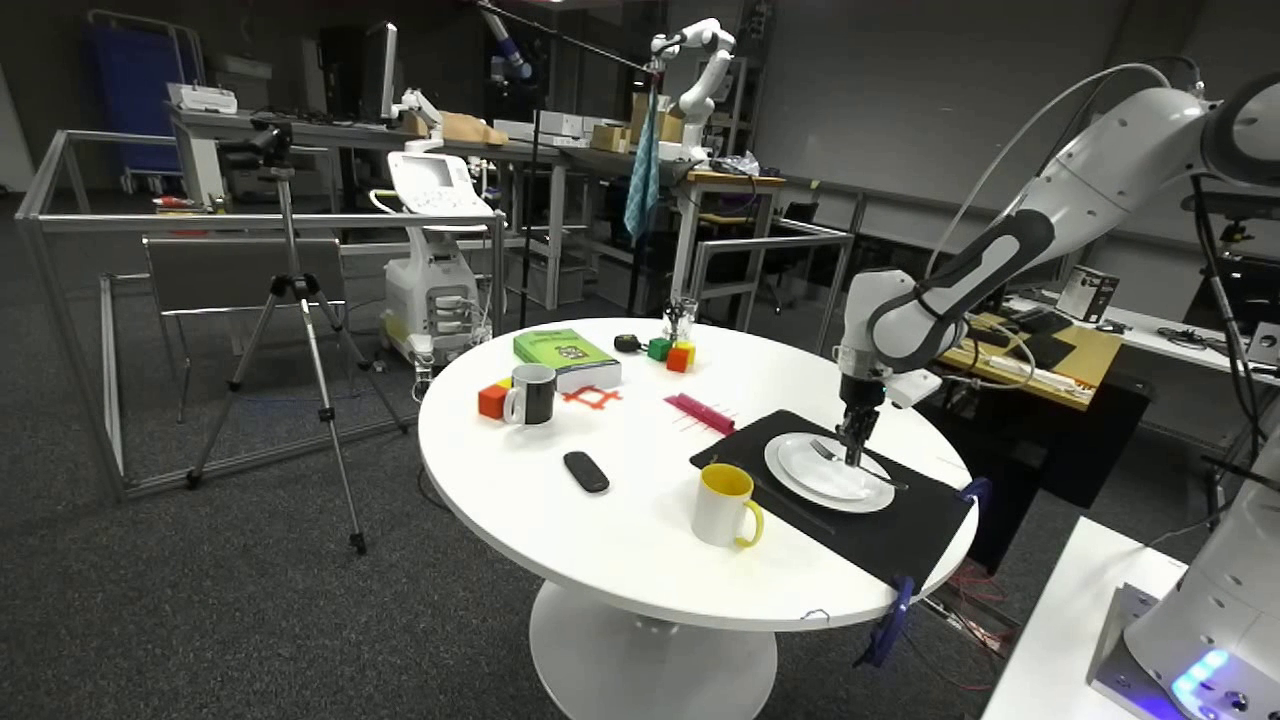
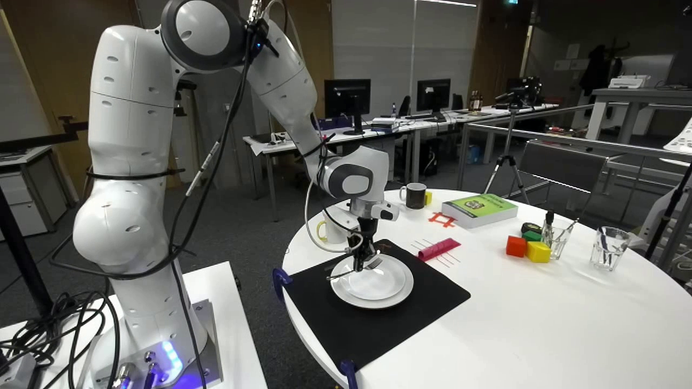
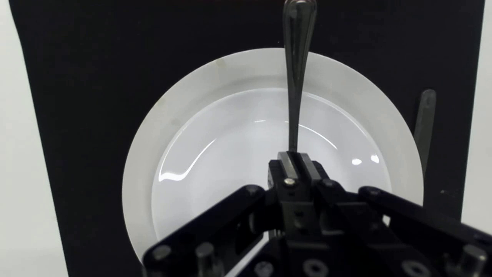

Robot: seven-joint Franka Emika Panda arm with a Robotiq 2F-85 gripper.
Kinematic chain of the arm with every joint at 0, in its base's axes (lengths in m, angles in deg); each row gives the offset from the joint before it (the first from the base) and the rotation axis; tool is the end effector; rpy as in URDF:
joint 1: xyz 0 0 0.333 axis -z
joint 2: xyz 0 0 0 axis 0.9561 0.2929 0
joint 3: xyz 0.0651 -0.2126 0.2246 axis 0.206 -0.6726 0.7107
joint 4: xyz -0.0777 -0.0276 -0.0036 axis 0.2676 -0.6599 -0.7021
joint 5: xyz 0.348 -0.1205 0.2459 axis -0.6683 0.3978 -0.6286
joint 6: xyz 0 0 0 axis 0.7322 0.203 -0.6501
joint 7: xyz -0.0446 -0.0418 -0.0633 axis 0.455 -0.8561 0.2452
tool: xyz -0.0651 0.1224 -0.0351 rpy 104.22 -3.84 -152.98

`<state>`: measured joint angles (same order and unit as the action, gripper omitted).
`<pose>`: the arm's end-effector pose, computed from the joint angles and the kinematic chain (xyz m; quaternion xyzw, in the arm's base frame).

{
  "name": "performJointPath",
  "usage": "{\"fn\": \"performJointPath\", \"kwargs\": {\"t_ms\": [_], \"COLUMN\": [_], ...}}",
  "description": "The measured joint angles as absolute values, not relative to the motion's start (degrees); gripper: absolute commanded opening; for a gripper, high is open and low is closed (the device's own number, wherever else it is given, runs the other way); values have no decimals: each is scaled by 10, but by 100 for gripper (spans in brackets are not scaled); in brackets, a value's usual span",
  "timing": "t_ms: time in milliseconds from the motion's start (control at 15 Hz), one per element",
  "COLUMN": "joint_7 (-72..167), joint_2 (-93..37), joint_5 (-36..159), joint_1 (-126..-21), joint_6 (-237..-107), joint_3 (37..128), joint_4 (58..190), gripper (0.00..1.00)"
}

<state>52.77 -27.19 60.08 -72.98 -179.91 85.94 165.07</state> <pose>0.5238 -0.0049 0.1149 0.9974 0.0137 -0.0707 0.0066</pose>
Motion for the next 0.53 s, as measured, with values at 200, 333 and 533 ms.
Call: {"fn": "performJointPath", "kwargs": {"t_ms": [200,333,533], "joint_7": [527,527,527], "joint_2": [-270,-270,-269], "joint_5": [602,602,602], "joint_1": [-730,-730,-730], "joint_6": [-1799,-1799,-1800], "joint_3": [859,859,860], "joint_4": [1651,1651,1651], "gripper": [6,2,2]}}
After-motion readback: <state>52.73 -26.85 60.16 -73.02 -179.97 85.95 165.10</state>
